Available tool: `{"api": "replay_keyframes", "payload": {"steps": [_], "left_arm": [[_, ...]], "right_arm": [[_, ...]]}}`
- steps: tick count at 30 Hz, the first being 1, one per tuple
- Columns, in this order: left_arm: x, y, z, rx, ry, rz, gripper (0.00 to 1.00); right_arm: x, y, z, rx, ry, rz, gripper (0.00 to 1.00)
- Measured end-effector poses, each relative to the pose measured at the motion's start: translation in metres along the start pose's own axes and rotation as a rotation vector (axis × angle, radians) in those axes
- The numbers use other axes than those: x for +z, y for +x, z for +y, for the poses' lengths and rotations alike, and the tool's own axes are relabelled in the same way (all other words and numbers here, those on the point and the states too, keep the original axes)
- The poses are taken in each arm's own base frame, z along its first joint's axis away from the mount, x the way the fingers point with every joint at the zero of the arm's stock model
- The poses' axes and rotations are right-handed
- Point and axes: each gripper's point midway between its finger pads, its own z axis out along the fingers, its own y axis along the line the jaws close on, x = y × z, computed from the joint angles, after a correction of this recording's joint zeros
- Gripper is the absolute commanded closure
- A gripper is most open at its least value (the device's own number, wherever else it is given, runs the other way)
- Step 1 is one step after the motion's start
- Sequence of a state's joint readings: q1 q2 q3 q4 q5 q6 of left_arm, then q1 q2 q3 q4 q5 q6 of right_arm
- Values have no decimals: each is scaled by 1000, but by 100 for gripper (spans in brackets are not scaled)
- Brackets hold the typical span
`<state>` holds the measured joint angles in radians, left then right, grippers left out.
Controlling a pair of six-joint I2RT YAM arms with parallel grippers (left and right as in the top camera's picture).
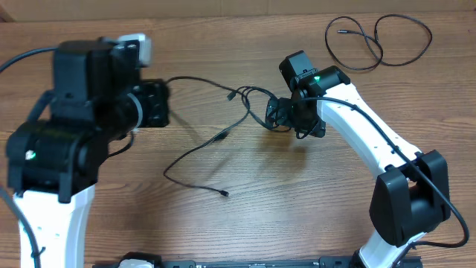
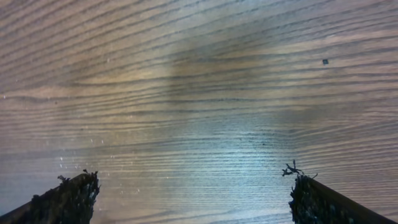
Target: Untangle cables
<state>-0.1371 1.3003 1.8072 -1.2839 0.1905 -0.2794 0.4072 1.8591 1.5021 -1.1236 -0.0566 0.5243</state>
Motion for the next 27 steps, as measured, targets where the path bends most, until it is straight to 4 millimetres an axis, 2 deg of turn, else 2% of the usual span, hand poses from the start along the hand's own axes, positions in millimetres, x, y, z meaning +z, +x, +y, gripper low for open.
{"api": "replay_keyframes", "payload": {"steps": [4, 12, 18, 23, 27], "left_arm": [[-11, 0, 37, -66, -133, -17, 96], [-21, 1, 81, -123, -334, -33, 96], [-43, 11, 126, -200, -593, -40, 96], [-54, 10, 147, -241, -704, -64, 96], [-56, 9, 151, -252, -724, -69, 96]], "right_arm": [[0, -3, -2, 10, 14, -14, 0], [0, -4, -6, 22, 32, -22, 0], [0, -5, -7, 23, 39, -26, 0], [0, -4, -7, 23, 40, -26, 0], [0, -5, -8, 23, 41, -27, 0]]}}
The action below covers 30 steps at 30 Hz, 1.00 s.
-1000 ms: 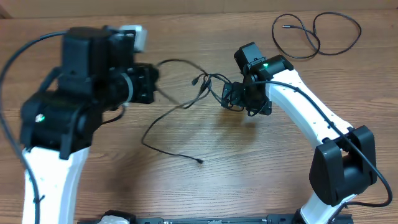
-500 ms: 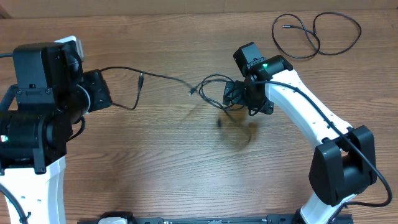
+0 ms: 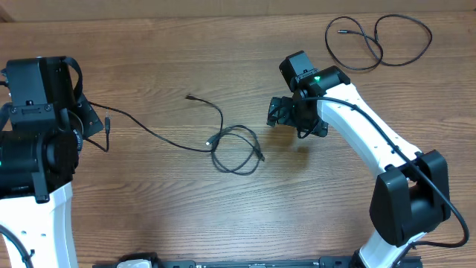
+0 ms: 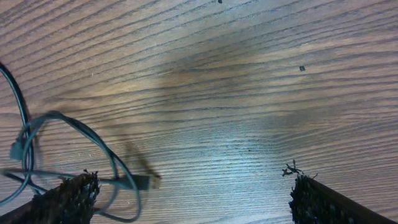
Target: Untangle cables
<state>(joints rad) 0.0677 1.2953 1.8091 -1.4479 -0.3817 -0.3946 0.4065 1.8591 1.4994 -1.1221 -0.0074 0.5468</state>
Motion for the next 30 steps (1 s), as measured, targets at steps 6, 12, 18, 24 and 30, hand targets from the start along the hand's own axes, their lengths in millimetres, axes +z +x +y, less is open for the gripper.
{"api": "replay_keyframes", "payload": {"steps": [6, 12, 18, 24, 30], "left_arm": [[-1, 6, -17, 5, 100, 38, 96], [-9, 21, -72, 137, 416, 132, 96], [-9, 37, -110, 211, 615, 245, 96], [30, 47, -113, 235, 528, 357, 96], [80, 53, -100, 225, 323, 447, 96]], "right_arm": [[0, -3, 4, 0, -18, -9, 0], [-2, -5, 25, -13, -127, -4, 0], [-5, 0, 45, -63, -236, 30, 0], [-6, 3, 49, -72, -259, 45, 0], [-7, 4, 50, -76, -267, 50, 0]]}}
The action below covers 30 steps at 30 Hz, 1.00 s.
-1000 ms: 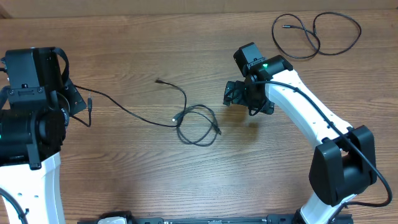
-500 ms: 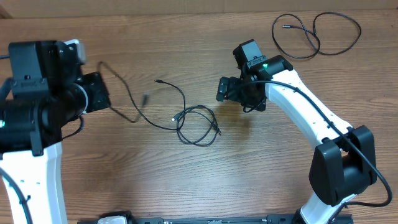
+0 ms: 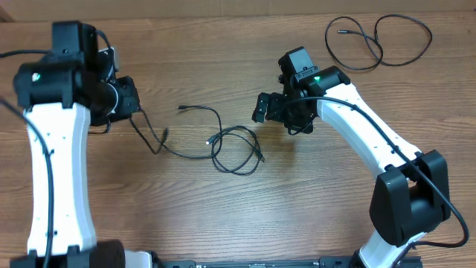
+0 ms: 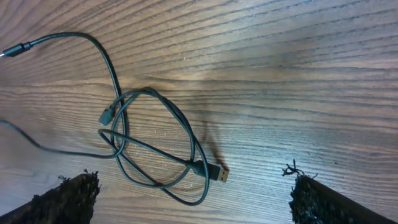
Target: Untangle cables
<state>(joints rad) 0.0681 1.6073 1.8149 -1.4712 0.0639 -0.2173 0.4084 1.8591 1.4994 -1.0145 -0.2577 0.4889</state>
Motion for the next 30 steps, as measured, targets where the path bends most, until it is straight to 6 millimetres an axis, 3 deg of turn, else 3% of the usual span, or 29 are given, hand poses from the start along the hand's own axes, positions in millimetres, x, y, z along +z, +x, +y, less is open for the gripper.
{"api": "replay_keyframes", "payload": {"steps": [5, 9, 13, 14, 16, 22, 30], "left_arm": [[31, -4, 9, -21, -62, 78, 95], [54, -5, 12, -24, -88, 142, 81], [77, -4, 15, -27, -108, 205, 73], [83, -4, 15, -27, -113, 221, 66], [94, -2, 17, -24, -121, 251, 42], [114, 1, 19, -15, -133, 308, 0], [115, -2, 19, -19, -133, 299, 0]], "right_arm": [[0, 0, 0, 0, -1, 0, 0], [0, 0, 0, 0, -1, 0, 0], [0, 0, 0, -1, -1, 0, 0], [0, 0, 0, -1, -1, 0, 0], [0, 0, 0, 0, -1, 1, 0], [0, 0, 0, -1, -1, 1, 0], [0, 0, 0, -3, 0, 0, 0]]}}
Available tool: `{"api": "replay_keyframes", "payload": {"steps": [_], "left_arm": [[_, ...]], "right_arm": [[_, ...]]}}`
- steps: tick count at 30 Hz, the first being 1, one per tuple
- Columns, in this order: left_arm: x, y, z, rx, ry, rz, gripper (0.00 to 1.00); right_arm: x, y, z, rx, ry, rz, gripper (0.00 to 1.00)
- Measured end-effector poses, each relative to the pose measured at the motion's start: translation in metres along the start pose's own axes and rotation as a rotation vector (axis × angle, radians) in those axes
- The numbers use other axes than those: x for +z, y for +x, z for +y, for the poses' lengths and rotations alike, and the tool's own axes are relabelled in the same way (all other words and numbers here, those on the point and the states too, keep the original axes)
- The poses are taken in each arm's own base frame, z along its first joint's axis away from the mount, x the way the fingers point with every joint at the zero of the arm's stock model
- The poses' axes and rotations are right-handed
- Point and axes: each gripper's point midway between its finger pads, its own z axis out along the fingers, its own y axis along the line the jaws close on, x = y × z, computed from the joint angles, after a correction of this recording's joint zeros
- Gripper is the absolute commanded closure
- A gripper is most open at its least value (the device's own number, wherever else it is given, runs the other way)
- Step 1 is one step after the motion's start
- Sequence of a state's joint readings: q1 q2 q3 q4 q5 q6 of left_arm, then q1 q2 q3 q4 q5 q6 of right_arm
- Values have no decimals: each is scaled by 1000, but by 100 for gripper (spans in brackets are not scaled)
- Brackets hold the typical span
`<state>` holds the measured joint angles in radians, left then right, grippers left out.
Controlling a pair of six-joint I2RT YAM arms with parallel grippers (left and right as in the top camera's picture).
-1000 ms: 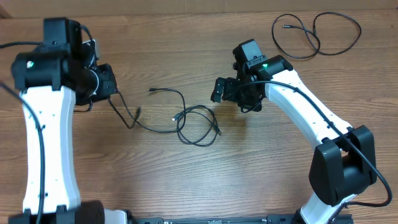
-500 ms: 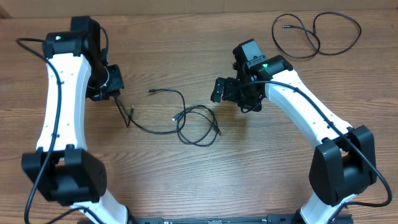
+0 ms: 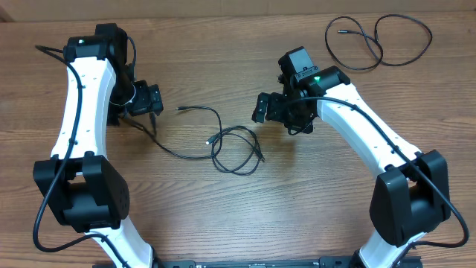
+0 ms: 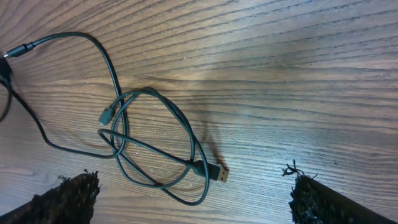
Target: Untangle cables
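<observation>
Two thin black cables lie looped through each other in a knot (image 3: 236, 149) at the table's middle; in the right wrist view the same knot (image 4: 155, 149) shows a USB plug (image 4: 217, 174) at its lower edge. One strand runs left from the knot up to my left gripper (image 3: 143, 102), which seems shut on it. A free cable end (image 3: 181, 109) lies just right of that gripper. My right gripper (image 3: 269, 108) hovers to the upper right of the knot; in its own view the right gripper (image 4: 193, 182) stands wide open and empty.
A separate black cable (image 3: 375, 41) lies in loose loops at the far right corner of the wooden table (image 3: 335, 208). My left arm (image 3: 85, 97) arches along the left side, the right arm (image 3: 364, 141) along the right.
My left gripper has shifted a little to the right and its arm now arches over the left side. The strand by it lies slightly differently. The right gripper and the knot have not moved.
At first the cables stretched from my left gripper to a bunch beside the open right gripper. Then the left gripper was far to the left and the knot lay at mid-table. It then came back toward the middle with the strand slack, where it stays.
</observation>
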<state>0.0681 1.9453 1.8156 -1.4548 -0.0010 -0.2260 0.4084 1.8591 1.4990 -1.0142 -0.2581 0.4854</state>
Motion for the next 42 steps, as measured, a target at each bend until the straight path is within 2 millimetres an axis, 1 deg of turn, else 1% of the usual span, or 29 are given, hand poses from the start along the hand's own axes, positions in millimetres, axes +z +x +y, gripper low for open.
{"api": "replay_keyframes", "payload": {"steps": [3, 5, 6, 8, 10, 12, 14, 17, 20, 24, 28, 30, 33, 38, 42], "left_arm": [[-3, -1, -1, 0, 7, -7, 0], [-9, -3, -4, 1, 22, -14, 0], [-14, -4, -6, 2, 36, -23, 0], [-24, -6, -13, 20, 77, -36, 3], [-38, -5, -24, 53, 144, -44, 7], [-52, 0, -38, 101, 228, -37, 9], [-61, 10, -51, 150, 308, -16, 9], [-67, 31, -65, 220, 375, 49, 10], [-68, 42, -82, 305, 390, 66, 10], [-57, 63, -104, 409, 365, 117, 9], [-38, 84, -115, 478, 312, 186, 6], [-26, 89, -117, 487, 279, 205, 5], [-8, 88, -114, 449, 233, 214, 5], [20, 73, -116, 306, 202, 168, 5], [47, 67, -117, 176, 194, 150, 0]], "right_arm": [[0, 0, 0, 0, 0, 1, 0], [0, 0, 0, 0, 0, 0, 0], [0, 0, 0, 0, 0, 0, 0], [0, 0, 0, 0, 0, 1, 0], [0, 0, 0, 0, -1, 0, 0], [0, 0, 0, -1, 0, -1, 0], [0, -1, 1, -2, -4, -5, 0], [0, -3, 2, -5, -9, -14, 0], [0, -6, 4, -8, -14, -23, 0], [0, -6, 4, -8, -14, -23, 0], [0, -5, 3, -7, -13, -21, 0], [0, -5, 3, -7, -14, -20, 0], [0, -5, 3, -7, -13, -20, 0], [0, -5, 3, -7, -13, -20, 0], [0, -5, 3, -7, -13, -20, 0]]}}
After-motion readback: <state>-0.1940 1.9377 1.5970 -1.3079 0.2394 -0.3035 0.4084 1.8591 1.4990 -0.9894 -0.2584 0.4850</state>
